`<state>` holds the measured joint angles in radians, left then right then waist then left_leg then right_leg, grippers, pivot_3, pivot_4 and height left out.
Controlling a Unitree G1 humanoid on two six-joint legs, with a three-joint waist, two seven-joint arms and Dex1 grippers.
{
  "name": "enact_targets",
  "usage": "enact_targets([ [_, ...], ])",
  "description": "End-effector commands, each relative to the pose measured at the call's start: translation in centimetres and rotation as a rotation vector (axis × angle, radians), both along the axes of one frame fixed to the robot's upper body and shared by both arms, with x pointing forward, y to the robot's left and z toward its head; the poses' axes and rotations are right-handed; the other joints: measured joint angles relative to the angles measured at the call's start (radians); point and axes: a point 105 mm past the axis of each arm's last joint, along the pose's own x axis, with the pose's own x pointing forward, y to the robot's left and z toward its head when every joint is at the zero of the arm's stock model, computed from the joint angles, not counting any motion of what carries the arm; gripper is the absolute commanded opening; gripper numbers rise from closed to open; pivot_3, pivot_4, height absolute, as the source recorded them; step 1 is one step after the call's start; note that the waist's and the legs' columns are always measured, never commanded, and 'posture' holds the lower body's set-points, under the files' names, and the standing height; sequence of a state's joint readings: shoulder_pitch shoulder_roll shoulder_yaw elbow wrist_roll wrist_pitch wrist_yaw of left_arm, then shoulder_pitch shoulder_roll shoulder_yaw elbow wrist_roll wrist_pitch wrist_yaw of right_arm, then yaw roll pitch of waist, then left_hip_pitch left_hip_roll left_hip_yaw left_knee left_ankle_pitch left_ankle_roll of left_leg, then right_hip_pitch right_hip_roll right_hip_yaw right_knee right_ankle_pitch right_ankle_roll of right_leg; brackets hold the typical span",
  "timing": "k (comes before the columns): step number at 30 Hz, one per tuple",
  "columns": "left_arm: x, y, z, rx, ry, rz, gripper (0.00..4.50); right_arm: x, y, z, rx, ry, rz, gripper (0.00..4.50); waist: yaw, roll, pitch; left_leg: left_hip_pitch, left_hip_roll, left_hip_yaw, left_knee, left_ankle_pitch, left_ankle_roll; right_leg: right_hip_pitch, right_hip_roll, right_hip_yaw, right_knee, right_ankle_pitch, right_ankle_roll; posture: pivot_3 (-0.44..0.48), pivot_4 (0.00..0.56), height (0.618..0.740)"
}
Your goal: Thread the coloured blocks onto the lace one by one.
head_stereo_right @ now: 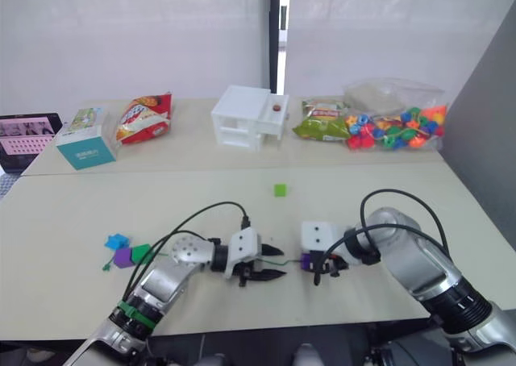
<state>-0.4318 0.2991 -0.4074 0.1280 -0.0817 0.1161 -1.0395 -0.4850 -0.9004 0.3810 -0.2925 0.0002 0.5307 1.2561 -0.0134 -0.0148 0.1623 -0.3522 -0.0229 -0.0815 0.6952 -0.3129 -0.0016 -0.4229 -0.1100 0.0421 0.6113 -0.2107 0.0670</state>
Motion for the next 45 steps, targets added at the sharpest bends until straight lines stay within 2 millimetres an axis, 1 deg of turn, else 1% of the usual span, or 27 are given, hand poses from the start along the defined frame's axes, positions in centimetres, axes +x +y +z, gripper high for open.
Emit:
enact_targets([
  [1, 0.2, -0.7, 1.0, -0.066, 0.016, 0.010, 0.80, -0.4, 0.3, -0.7, -0.004, 0.020, 0.012, 1.34, 0.000, 0.000, 0.000, 0.000, 0.000, 0.000, 0.000, 0.000, 0.000, 0.000, 0.000, 0.000, 0.000, 0.000, 0.000, 0.000, 0.150, 0.740],
  [4, 0.2, -1.0, 1.0, -0.088, 0.040, 0.006, 0.02, -0.5, 0.4, -0.7, -0.002, 0.020, 0.011, 1.34, 0.000, 0.000, 0.000, 0.000, 0.000, 0.000, 0.000, 0.000, 0.000, 0.000, 0.000, 0.000, 0.000, 0.000, 0.000, 0.000, 0.150, 0.740],
  [10, 0.1, -1.5, 2.1, -0.134, 0.002, -0.016, 0.00, -0.6, 0.4, -0.8, 0.002, 0.022, 0.003, 1.34, 0.000, 0.000, 0.000, 0.000, 0.000, 0.000, 0.000, 0.000, 0.000, 0.000, 0.000, 0.000, 0.000, 0.000, 0.000, 0.000, 0.150, 0.740],
  [16, 0.2, -2.9, 1.9, -0.132, 0.011, -0.039, 0.00, -0.9, 0.6, -0.9, 0.006, 0.026, 0.006, 1.34, 0.001, 0.000, 0.000, 0.000, 0.000, 0.000, 0.000, 0.000, 0.000, 0.001, 0.000, 0.000, 0.000, 0.000, 0.000, 0.000, 0.150, 0.740],
  [18, 0.0, -3.5, 1.7, -0.142, 0.052, -0.053, 0.00, -0.9, 0.7, -0.9, 0.008, 0.029, 0.003, 1.34, 0.000, 0.000, 0.000, 0.000, 0.000, 0.000, 0.000, 0.000, 0.000, 0.001, 0.000, 0.000, 0.000, 0.000, 0.000, 0.000, 0.150, 0.740],
  [21, 0.1, -4.0, 1.1, -0.110, 0.070, -0.061, 0.00, -1.1, 0.8, -1.0, 0.007, 0.040, 0.005, 1.34, 0.001, 0.000, 0.000, 0.000, 0.000, 0.000, 0.000, 0.000, 0.000, 0.001, 0.000, 0.000, 0.000, 0.000, 0.000, 0.000, 0.150, 0.740],
  [23, 0.2, -4.0, 1.1, -0.101, 0.061, -0.063, 0.00, -1.1, 0.8, -1.0, 0.006, 0.038, 0.002, 1.34, 0.001, -0.001, 0.000, 0.000, 0.000, 0.000, 0.001, 0.000, 0.000, 0.001, 0.000, 0.000, 0.000, 0.000, 0.000, 0.000, 0.150, 0.740],
  [26, 0.6, -3.5, 1.1, -0.085, 0.037, -0.045, 0.00, -1.1, 0.7, -1.0, 0.005, 0.036, -0.001, 1.34, 0.002, -0.001, 0.000, 0.000, 0.000, 0.000, 0.001, 0.000, 0.000, 0.001, 0.000, 0.000, 0.000, 0.000, 0.000, 0.000, 0.150, 0.740],
  [29, 0.7, -3.1, 1.0, -0.079, 0.031, -0.037, 0.87, -1.0, 0.8, -0.9, 0.008, 0.034, -0.003, 1.34, 0.001, -0.001, 0.000, 0.000, 0.000, 0.000, 0.001, 0.000, 0.000, 0.001, 0.000, 0.000, 0.000, 0.000, 0.000, 0.000, 0.150, 0.740],
  [30, 0.7, -3.0, 1.0, -0.078, 0.030, -0.038, 1.06, -1.0, 0.8, -0.9, 0.008, 0.033, -0.004, 1.34, 0.001, -0.001, 0.000, 0.000, 0.000, 0.000, 0.001, 0.000, 0.000, 0.001, 0.000, 0.000, 0.000, 0.000, 0.000, 0.000, 0.150, 0.740],
  [31, 0.6, -2.9, 1.1, -0.078, 0.026, -0.036, 1.54, -1.0, 0.8, -0.9, 0.010, 0.037, -0.008, 1.34, 0.001, -0.001, 0.000, 0.000, 0.000, 0.000, 0.001, 0.000, 0.000, 0.001, 0.000, 0.000, 0.000, 0.000, 0.000, 0.000, 0.150, 0.740],
  [32, 0.6, -2.7, 1.2, -0.082, 0.029, -0.035, 1.81, -1.0, 0.8, -0.9, 0.016, 0.043, -0.017, 1.34, 0.001, -0.001, 0.000, 0.000, 0.000, 0.000, 0.001, 0.000, 0.000, 0.001, 0.000, 0.000, 0.000, 0.000, 0.000, 0.000, 0.150, 0.740],
  [33, 0.6, -2.6, 1.3, -0.087, 0.040, -0.037, 2.18, -0.9, 0.8, -0.8, 0.021, 0.046, -0.022, 1.34, 0.001, -0.001, 0.000, 0.000, 0.000, 0.000, 0.000, 0.000, 0.000, 0.001, 0.000, 0.000, 0.000, 0.000, 0.000, 0.000, 0.150, 0.740],
  [35, 0.2, -2.1, 1.6, -0.096, 0.067, -0.050, 2.84, -0.8, 0.8, -0.6, 0.034, 0.038, -0.026, 2.38, 0.001, -0.001, 0.000, 0.000, 0.000, 0.000, 0.000, 0.000, 0.000, 0.001, 0.000, 0.000, 0.000, 0.000, 0.000, 0.000, 0.150, 0.740],
  [40, -0.3, -1.0, 2.1, -0.083, 0.061, -0.058, 4.48, -1.3, 0.4, 0.5, 0.052, 0.047, -0.024, 4.04, 0.001, -0.001, 0.000, -0.001, 0.000, 0.000, 0.000, 0.000, 0.000, 0.000, 0.000, 0.000, 0.000, 0.000, 0.000, 0.000, 0.150, 0.740],
  [41, -0.3, -0.9, 2.1, -0.078, 0.053, -0.057, 4.50, -1.4, 0.2, 0.8, 0.050, 0.047, -0.026, 4.37, 0.003, -0.001, 0.000, -0.001, 0.000, 0.000, 0.000, 0.000, 0.000, 0.000, 0.000, 0.000, 0.000, 0.000, 0.000, 0.000, 0.150, 0.740],
  [42, -0.2, -0.9, 2.2, -0.077, 0.038, -0.055, 4.50, -1.4, -0.1, 1.0, 0.048, 0.046, -0.032, 4.48, 0.004, -0.001, 0.000, -0.001, 0.000, 0.000, 0.000, 0.000, 0.000, 0.000, 0.000, 0.000, 0.000, 0.000, 0.000, 0.000, 0.150, 0.740],
  [45, -0.2, -1.4, 2.4, -0.085, 0.007, -0.071, 4.50, -1.6, -1.2, 1.8, 0.038, 0.047, -0.064, 4.48, 0.007, -0.001, 0.000, -0.001, -0.001, 0.000, 0.001, 0.000, 0.000, 0.000, -0.001, 0.000, 0.000, 0.000, 0.000, 0.000, 0.150, 0.740],
])
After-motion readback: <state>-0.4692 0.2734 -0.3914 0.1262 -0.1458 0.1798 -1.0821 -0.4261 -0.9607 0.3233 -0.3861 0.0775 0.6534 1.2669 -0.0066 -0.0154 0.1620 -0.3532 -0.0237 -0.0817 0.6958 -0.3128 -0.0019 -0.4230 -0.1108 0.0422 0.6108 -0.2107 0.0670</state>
